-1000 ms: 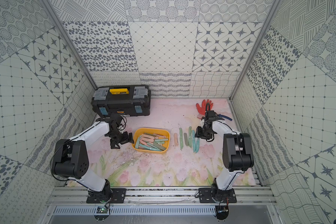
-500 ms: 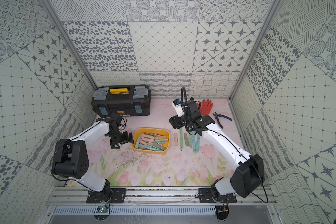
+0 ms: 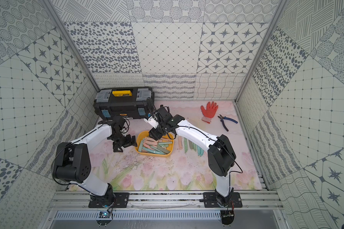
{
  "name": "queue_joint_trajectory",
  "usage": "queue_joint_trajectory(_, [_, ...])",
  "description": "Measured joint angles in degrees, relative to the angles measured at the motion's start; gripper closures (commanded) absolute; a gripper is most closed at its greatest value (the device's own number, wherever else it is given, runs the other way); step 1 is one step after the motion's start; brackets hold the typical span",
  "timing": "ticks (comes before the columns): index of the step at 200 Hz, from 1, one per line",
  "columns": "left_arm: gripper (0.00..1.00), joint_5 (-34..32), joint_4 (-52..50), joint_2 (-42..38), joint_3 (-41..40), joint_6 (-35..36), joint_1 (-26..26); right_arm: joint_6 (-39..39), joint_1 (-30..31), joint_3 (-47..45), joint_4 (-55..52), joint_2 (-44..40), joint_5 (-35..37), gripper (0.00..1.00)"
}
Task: Take the fruit knife out of the storage box
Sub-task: Pick up the fruit knife from the storage box.
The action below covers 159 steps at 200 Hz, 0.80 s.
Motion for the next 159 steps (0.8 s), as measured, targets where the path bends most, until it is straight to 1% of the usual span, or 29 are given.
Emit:
queue_joint_trajectory(20, [0.02,0.0,0.0,0.0,0.0,0.0,0.0,0.3,0.1,3.9,-3.0,5.1,0.4,0.41])
queue_joint_trajectory(41, [0.02,0.0,0.0,0.0,0.0,0.0,0.0,0.4,0.3,5.0,-4.6,8.4,1.6,0.41])
queue_joint_trajectory(159, [0.02,0.0,0.0,0.0,0.0,0.0,0.0,0.5,1.0,10.9,-7.6,17.5,7.5,0.39])
